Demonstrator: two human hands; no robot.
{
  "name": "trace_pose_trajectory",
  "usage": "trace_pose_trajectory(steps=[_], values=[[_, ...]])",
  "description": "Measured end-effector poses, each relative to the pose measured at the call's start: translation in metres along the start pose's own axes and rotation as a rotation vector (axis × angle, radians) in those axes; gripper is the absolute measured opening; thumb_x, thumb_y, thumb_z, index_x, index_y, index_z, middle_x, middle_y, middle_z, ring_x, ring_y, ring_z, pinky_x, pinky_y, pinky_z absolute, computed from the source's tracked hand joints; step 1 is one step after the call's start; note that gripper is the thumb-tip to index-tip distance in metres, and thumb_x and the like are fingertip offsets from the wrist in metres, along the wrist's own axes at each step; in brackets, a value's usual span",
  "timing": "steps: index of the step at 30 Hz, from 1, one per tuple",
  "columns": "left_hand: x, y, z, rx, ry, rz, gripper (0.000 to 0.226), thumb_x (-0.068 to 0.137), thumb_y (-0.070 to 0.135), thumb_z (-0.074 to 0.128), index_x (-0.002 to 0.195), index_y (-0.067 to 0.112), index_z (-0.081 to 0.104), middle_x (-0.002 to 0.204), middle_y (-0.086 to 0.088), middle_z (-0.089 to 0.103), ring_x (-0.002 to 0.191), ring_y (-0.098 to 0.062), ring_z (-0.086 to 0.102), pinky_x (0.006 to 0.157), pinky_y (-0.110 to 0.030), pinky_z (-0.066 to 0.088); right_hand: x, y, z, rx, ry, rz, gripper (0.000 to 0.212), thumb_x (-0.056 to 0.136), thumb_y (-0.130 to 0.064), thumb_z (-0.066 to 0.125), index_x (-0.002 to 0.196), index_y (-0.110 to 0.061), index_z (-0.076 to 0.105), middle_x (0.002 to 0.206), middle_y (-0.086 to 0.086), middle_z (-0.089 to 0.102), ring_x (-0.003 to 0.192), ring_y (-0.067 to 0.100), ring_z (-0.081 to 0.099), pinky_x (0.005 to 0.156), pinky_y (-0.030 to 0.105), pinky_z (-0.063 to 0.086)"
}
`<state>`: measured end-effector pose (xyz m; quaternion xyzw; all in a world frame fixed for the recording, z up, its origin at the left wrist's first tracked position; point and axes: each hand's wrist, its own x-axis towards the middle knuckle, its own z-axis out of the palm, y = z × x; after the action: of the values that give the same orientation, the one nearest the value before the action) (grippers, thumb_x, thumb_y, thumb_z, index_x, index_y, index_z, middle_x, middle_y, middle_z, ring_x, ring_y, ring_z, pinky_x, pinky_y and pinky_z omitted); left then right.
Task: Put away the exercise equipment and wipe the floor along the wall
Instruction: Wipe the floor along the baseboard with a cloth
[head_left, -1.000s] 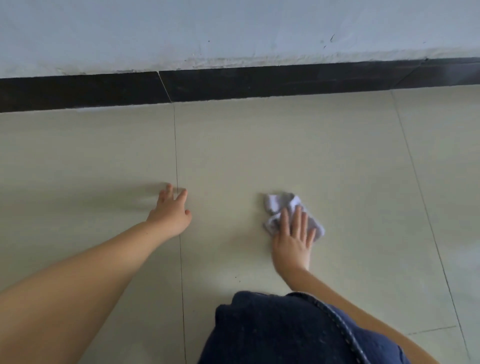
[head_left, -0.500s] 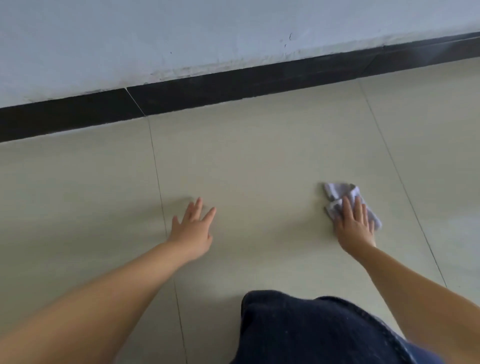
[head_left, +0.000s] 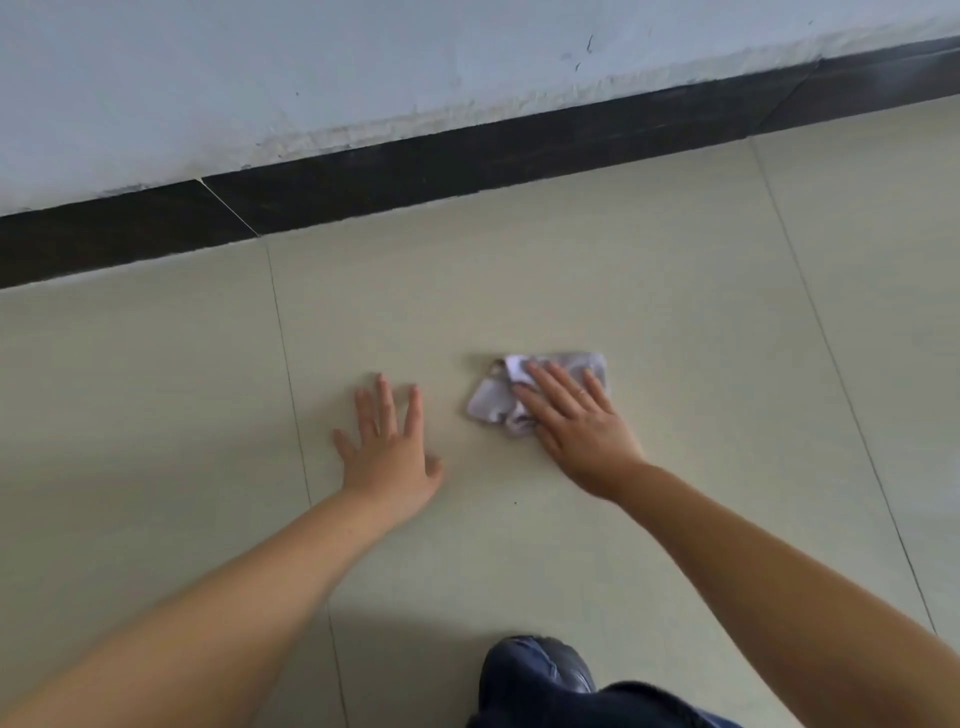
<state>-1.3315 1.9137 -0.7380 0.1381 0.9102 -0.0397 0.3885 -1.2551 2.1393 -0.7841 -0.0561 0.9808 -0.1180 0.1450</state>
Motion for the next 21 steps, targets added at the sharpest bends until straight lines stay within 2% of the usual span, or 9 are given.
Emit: trace_pose_trajectory(steps=[4, 6, 8, 10, 12, 14, 16, 18, 21], values=[[0.002, 0.008, 0.002, 0.070, -0.035, -0.012, 0.110, 0.082, 0.070, 0.045, 0.147, 0.013, -0.022, 0.150, -0.024, -0.032, 0.140, -0.047, -0.021, 0.108, -0.065, 0.015, 0.022, 0.093, -0.039, 0.165, 0.168, 0.678, 0.050, 0.099, -0.032, 0.028, 0.148, -0.021, 0.029, 0.159, 0.003, 0.015, 0.147, 0.021, 0.011, 0.118, 0.048, 0.006], [0.004, 0.010, 0.004, 0.080, -0.044, -0.019, 0.113, 0.081, 0.071, 0.046, 0.146, 0.012, -0.025, 0.148, -0.025, -0.034, 0.138, -0.049, -0.023, 0.108, -0.066, 0.013, 0.045, 0.101, -0.057, 0.307, 0.186, 0.994, 0.052, 0.101, -0.029, 0.027, 0.151, -0.020, 0.018, 0.161, 0.004, 0.002, 0.148, 0.021, -0.001, 0.118, 0.048, -0.003], [0.004, 0.010, 0.004, 0.081, -0.065, -0.022, 0.114, 0.081, 0.070, 0.047, 0.145, 0.011, -0.027, 0.147, -0.025, -0.035, 0.138, -0.049, -0.024, 0.108, -0.067, 0.012, 0.075, 0.072, -0.064, 0.382, 0.188, 1.132, 0.055, 0.101, -0.029, 0.028, 0.153, -0.019, 0.012, 0.161, 0.006, -0.004, 0.148, 0.024, -0.007, 0.116, 0.050, -0.007], [0.005, 0.009, 0.004, 0.077, -0.088, -0.025, 0.114, 0.081, 0.069, 0.048, 0.144, 0.012, -0.028, 0.147, -0.024, -0.037, 0.137, -0.048, -0.025, 0.109, -0.067, 0.011, 0.098, 0.018, -0.051, 0.326, 0.157, 0.959, 0.057, 0.100, -0.030, 0.030, 0.153, -0.019, 0.010, 0.160, 0.007, -0.006, 0.147, 0.025, -0.009, 0.115, 0.049, -0.010], [0.005, 0.009, 0.002, 0.089, -0.101, -0.028, 0.114, 0.081, 0.069, 0.048, 0.145, 0.012, -0.028, 0.148, -0.023, -0.036, 0.138, -0.047, -0.025, 0.110, -0.066, 0.011, 0.109, -0.049, -0.033, 0.228, 0.089, 0.543, 0.059, 0.100, -0.029, 0.032, 0.152, -0.022, 0.006, 0.160, 0.006, -0.010, 0.147, 0.024, -0.013, 0.113, 0.047, -0.016], [0.005, 0.010, 0.001, 0.098, -0.120, -0.037, 0.112, 0.082, 0.068, 0.048, 0.145, 0.012, -0.026, 0.150, -0.021, -0.033, 0.139, -0.046, -0.024, 0.111, -0.064, 0.011, 0.117, -0.095, -0.024, 0.089, -0.071, 0.049, 0.063, 0.100, -0.029, 0.034, 0.152, -0.025, 0.000, 0.159, 0.003, -0.014, 0.146, 0.023, -0.017, 0.112, 0.046, -0.019], [0.006, 0.010, 0.002, 0.098, -0.125, -0.041, 0.112, 0.082, 0.068, 0.048, 0.145, 0.013, -0.027, 0.149, -0.020, -0.035, 0.139, -0.045, -0.024, 0.111, -0.064, 0.011, 0.134, -0.089, -0.028, 0.010, -0.130, -0.225, 0.061, 0.100, -0.027, 0.036, 0.152, -0.028, 0.004, 0.160, -0.002, -0.010, 0.147, 0.020, -0.011, 0.112, 0.042, -0.019], [0.006, 0.009, 0.003, 0.092, -0.105, -0.039, 0.115, 0.081, 0.069, 0.049, 0.141, 0.014, -0.032, 0.139, -0.018, -0.045, 0.139, -0.046, -0.025, 0.110, -0.064, 0.011, 0.153, -0.047, -0.037, 0.011, -0.067, -0.156, 0.057, 0.101, -0.024, 0.033, 0.152, -0.029, 0.007, 0.161, -0.003, -0.005, 0.148, 0.019, -0.004, 0.114, 0.042, -0.014], [0.005, 0.006, 0.002, 0.081, -0.109, -0.023, 0.114, 0.081, 0.069, 0.048, 0.130, 0.014, -0.039, 0.133, -0.019, -0.049, 0.137, -0.046, -0.028, 0.110, -0.064, 0.011, 0.155, 0.044, -0.062, 0.092, 0.053, 0.282, 0.053, 0.102, -0.026, 0.025, 0.152, -0.030, 0.006, 0.161, -0.002, -0.005, 0.148, 0.018, -0.007, 0.116, 0.046, -0.010]])
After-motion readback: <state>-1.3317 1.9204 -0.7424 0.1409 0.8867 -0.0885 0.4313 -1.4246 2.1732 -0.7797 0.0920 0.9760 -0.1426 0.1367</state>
